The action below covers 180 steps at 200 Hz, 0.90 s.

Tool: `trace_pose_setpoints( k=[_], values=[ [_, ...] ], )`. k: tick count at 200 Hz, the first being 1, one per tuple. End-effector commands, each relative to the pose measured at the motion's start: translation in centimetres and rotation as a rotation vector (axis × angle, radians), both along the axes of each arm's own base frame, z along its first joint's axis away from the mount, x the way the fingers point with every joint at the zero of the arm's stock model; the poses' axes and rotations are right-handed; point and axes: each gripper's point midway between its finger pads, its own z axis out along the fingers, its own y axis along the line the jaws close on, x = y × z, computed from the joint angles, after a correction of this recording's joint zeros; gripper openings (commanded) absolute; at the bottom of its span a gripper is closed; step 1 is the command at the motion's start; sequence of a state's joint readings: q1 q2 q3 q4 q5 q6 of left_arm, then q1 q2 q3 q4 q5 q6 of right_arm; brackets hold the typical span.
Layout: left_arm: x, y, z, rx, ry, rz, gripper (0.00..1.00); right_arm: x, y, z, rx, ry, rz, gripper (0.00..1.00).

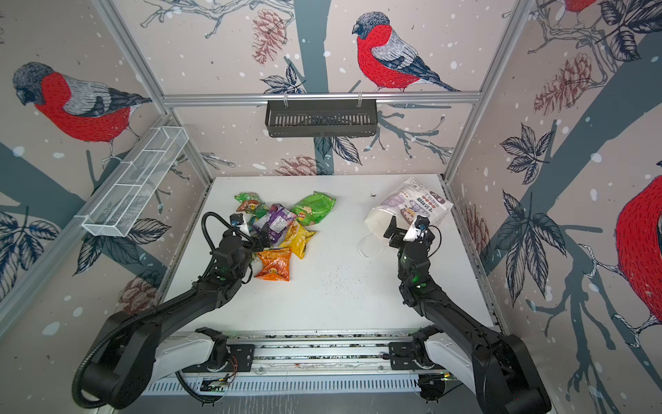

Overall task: Take the snacks out of the paper bag
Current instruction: Place the paper bag at the top-right of the table.

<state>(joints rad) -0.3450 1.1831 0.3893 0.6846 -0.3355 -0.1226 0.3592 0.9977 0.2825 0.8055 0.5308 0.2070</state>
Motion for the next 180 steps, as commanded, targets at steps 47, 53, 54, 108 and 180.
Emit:
trace_pose_setpoints(
  k=[47, 53, 54, 108, 180],
  values=[
    [-0.9, 3.9, 0.8, 0.079, -0.077, 0.2, 0.97, -2.4, -6.1, -0.5, -0.045, -0.082, -0.289, 1.0],
    [-1.1, 4.2, 0.8, 0.095, -0.078, 0.213, 0.97, -2.6, -6.5, -1.0, -0.041, -0.075, -0.303, 1.0],
    [-1.1, 4.2, 0.7, 0.1, -0.077, 0.214, 0.97, -2.7, -6.6, -1.1, -0.041, -0.073, -0.305, 1.0],
    [-3.5, 6.1, -0.9, 0.267, -0.231, 0.273, 0.97, -1.9, -8.5, -5.1, -0.033, 0.024, -0.314, 1.0],
    [-4.2, 7.9, -1.2, 0.217, -0.283, 0.342, 0.97, -0.1, -10.1, -6.6, -0.026, 0.037, -0.294, 1.0]
  ],
)
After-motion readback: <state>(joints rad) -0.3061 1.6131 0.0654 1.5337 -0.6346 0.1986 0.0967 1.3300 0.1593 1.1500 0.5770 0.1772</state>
